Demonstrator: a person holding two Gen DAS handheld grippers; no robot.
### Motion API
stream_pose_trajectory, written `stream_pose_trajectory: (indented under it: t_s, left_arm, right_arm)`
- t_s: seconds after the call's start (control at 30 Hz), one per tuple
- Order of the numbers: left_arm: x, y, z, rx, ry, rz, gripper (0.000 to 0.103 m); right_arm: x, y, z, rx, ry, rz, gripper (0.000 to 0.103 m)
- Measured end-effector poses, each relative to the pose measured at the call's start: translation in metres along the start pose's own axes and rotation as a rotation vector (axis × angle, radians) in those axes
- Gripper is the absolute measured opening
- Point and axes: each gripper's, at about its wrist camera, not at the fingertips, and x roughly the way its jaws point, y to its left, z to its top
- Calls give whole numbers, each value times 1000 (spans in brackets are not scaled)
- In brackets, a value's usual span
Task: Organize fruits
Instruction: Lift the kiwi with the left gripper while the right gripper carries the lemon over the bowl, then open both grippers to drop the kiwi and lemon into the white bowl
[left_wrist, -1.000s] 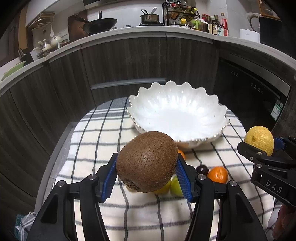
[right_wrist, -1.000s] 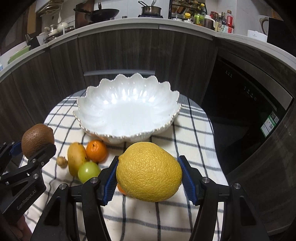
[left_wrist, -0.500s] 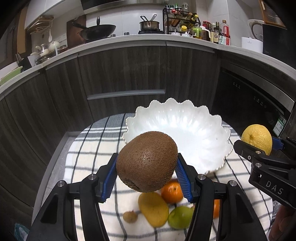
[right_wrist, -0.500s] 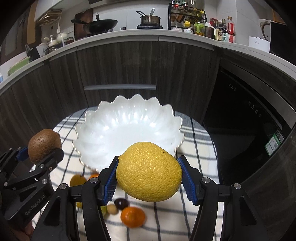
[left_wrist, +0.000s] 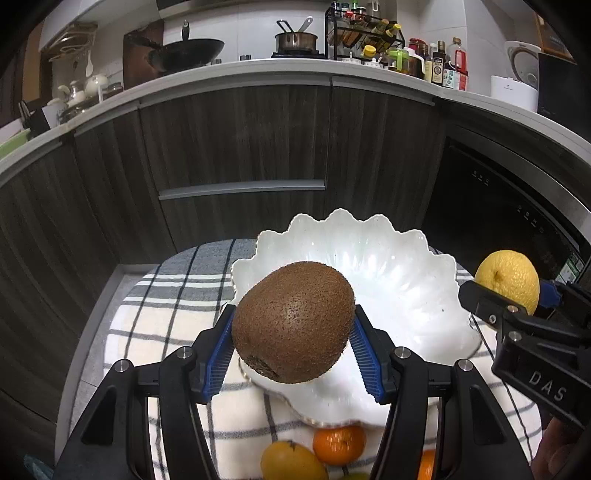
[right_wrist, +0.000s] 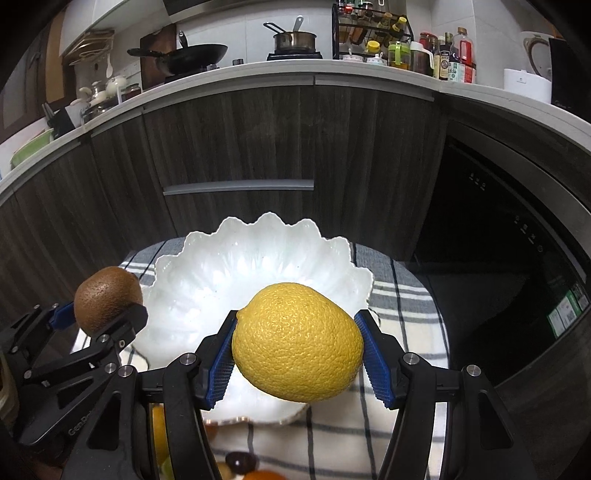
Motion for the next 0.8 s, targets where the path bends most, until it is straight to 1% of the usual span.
stream_pose_trajectory:
  t_s: [0.13, 0.3, 0.5, 0.53, 0.57, 0.6, 0.67, 0.8]
  left_arm:
    - [14, 1, 4, -10, 17, -4, 59]
    - [28, 1, 3, -14, 42, -7, 59]
    - [38, 4, 0, -23, 71, 8, 59]
    - [37, 4, -1, -24, 63, 12, 59]
    - [36, 4, 0, -22, 50, 19, 62]
    - [33, 4, 2, -20, 36, 28, 71]
    - [30, 7, 6, -34, 22, 37, 84]
    - [25, 9, 9, -19, 10, 68, 84]
  right_arm:
    - [16, 1, 6, 13, 16, 11, 62]
    - [38, -1, 6, 43, 62, 34, 62]
    - [50, -1, 4, 36, 82, 27, 62]
    - [52, 0, 3, 35, 84, 21, 62]
    - [54, -1, 3, 39, 87, 21, 63]
    - [56, -2, 4, 43, 90, 21, 63]
    - [59, -3, 4, 54, 98, 24, 63]
    - [65, -8, 4, 92, 118, 20, 63]
